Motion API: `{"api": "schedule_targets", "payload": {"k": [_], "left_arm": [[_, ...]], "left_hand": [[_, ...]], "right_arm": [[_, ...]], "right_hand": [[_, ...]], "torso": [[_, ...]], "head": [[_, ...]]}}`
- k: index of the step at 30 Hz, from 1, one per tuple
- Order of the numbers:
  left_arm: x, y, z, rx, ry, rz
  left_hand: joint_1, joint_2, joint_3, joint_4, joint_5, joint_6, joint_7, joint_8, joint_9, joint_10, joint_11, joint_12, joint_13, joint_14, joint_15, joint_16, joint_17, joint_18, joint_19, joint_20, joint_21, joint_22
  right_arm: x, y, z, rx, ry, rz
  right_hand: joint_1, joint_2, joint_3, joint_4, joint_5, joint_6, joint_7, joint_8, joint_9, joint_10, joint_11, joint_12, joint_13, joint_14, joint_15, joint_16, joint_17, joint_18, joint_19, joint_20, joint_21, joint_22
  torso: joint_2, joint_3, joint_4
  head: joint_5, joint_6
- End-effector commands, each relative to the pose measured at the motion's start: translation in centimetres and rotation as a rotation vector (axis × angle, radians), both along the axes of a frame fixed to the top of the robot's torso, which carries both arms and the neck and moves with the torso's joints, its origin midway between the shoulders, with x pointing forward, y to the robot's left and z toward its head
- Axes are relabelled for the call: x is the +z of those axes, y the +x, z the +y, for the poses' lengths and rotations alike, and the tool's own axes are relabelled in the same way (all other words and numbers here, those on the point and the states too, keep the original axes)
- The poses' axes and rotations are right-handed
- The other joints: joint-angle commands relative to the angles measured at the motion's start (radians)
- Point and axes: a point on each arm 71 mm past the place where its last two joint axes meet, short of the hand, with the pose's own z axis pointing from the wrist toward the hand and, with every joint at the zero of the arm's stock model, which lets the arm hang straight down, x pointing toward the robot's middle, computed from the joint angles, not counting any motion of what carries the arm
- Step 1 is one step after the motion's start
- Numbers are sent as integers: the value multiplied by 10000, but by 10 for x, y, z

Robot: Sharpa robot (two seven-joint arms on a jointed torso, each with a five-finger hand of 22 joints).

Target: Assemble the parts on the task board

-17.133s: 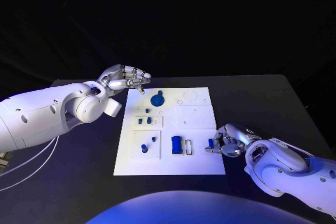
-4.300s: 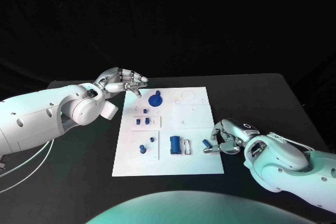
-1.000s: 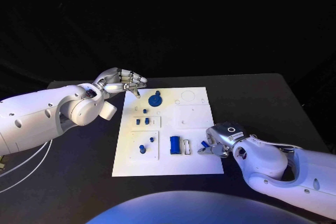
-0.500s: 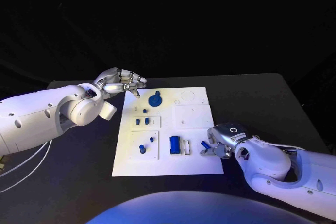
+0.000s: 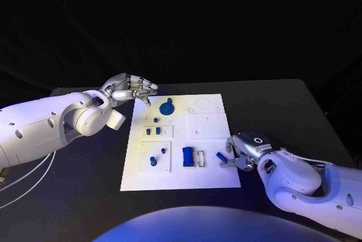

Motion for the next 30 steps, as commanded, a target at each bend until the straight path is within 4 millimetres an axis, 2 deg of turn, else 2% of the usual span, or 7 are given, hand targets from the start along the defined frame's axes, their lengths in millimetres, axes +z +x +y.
{"api": "schedule_targets", "payload": {"k": [1, 6, 10, 16, 20, 25, 30], "left_arm": [[1, 0, -2, -123, -40, -33], [1, -1, -1, -110, -30, -36], [1, -1, -1, -103, -23, -35], [1, -1, 0, -90, -12, -38], [1, -1, 0, -93, -6, -42], [1, -1, 0, -93, 3, -48], [1, -1, 0, -89, 13, -54]], "left_hand": [[38, -27, 23, -17, 51, -77, -10, 53, -12, -49, 7, 55, -15, -19, -15, 60, 14, 144, 86, 0, -50, -9], [38, -27, 23, -17, 51, -77, -10, 53, -12, -49, 7, 55, -15, -19, -15, 60, 14, 144, 86, 0, -50, -9], [47, -30, 25, -24, 51, -77, -10, 54, -13, -49, 6, 58, -15, -18, -16, 61, 14, 143, 90, -2, -47, -8], [57, -33, 27, -33, 50, -77, -10, 55, -13, -48, 6, 60, -15, -18, -18, 62, 14, 143, 94, -3, -44, -7], [57, -33, 27, -33, 50, -77, -10, 55, -13, -48, 6, 60, -15, -18, -18, 62, 14, 143, 94, -3, -44, -7], [84, -37, 35, -55, 51, -75, -11, 58, -13, -45, 4, 64, -16, -17, -21, 63, 13, 144, 100, -8, -37, -3], [168, -22, 72, -119, 51, -66, -13, 66, -12, -37, -2, 73, -18, -17, -33, 60, 10, 146, 113, -25, -7, 14]], "right_arm": [[2, 0, 0, -58, 1023, -36], [7, 0, -3, -104, 1820, -489], [11, 0, -5, -135, 2537, -878], [14, 0, -6, -2, 3107, -1078], [14, -1, -5, 190, 2992, -1022], [12, -2, -5, 409, 2654, -903], [11, -3, -5, 566, 2365, -817]], "right_hand": [[2, 55, -32, 8, -22, 7, 76, -252, -237, 33, 58, 44, 48, 1063, 112, 60, 2635, -141, 661, 104, 33, 2273], [29, -197, 11, 14, -20, 71, 132, -551, -595, 288, 108, 504, 528, 1063, 159, 60, 2635, -201, 768, 150, 333, 2375], [194, -1122, -160, 28, -13, 275, 131, -735, -897, 589, 108, 1060, 1103, 1063, 162, 60, 2635, -257, 869, 163, 617, 2468], [734, -768, 1, 13, -20, 505, 101, -842, -1130, 824, 83, 1498, 1567, 1063, 145, 60, 2635, -309, 958, 153, 874, 2545], [841, -37, 171, -3, -26, 777, 51, -879, -1293, 938, 37, 1703, 1802, 1063, 110, 60, 2635, -350, 1024, 129, 1069, 2599], [1682, -100, 90, -30, -30, 727, 94, -1166, -1583, 944, 109, 1679, 1826, 1063, 11, 60, 2635, -357, 1035, 64, 1103, 2609], [1520, 748, -316, -14, -40, 1220, -359, -1462, -2044, 611, -445, 1528, 1744, 1063, -307, 60, 2635, -280, 900, -222, 741, 2509]], "torso": [[3, -7, 4], [1, -10, 4], [6, -11, 12], [1, -12, 4], [4, -7, 5], [1, -10, 0], [1, -8, 6]], "head": [[-1, 0], [1, 0], [3, 0], [0, 0], [1, 0], [-6, 0], [-6, 0]]}}
